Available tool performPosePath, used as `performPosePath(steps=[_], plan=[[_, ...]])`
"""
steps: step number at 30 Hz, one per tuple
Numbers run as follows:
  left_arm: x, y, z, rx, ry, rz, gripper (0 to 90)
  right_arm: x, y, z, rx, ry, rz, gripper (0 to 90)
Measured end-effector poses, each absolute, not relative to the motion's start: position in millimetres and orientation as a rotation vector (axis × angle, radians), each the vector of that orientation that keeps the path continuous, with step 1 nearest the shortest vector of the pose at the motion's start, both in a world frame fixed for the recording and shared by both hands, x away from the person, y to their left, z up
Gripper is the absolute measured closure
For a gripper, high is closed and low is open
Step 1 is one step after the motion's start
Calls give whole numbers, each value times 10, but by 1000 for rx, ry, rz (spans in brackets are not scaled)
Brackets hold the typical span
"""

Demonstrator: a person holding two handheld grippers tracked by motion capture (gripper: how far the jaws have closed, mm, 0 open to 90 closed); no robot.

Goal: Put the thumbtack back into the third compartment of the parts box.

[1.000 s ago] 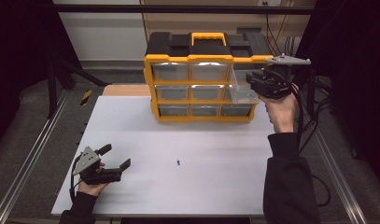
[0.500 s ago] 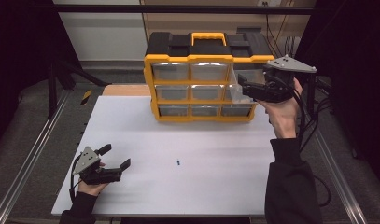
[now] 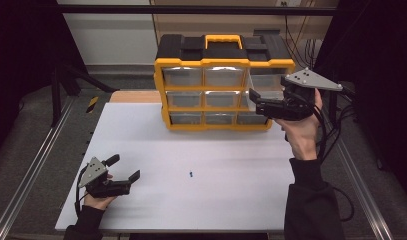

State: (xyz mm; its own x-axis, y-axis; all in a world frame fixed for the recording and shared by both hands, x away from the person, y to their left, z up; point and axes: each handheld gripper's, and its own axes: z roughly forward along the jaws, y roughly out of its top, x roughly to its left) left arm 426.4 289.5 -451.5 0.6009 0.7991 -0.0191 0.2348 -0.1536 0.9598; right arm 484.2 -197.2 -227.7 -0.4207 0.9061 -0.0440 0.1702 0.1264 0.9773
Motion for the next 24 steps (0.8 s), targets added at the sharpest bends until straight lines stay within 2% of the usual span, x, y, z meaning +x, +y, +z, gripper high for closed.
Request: performPosePath(steps=[24], plan=[[4262,2892,-4513,1696,858,621,28,4620,-1535,-2590,930,1820,1436,54]])
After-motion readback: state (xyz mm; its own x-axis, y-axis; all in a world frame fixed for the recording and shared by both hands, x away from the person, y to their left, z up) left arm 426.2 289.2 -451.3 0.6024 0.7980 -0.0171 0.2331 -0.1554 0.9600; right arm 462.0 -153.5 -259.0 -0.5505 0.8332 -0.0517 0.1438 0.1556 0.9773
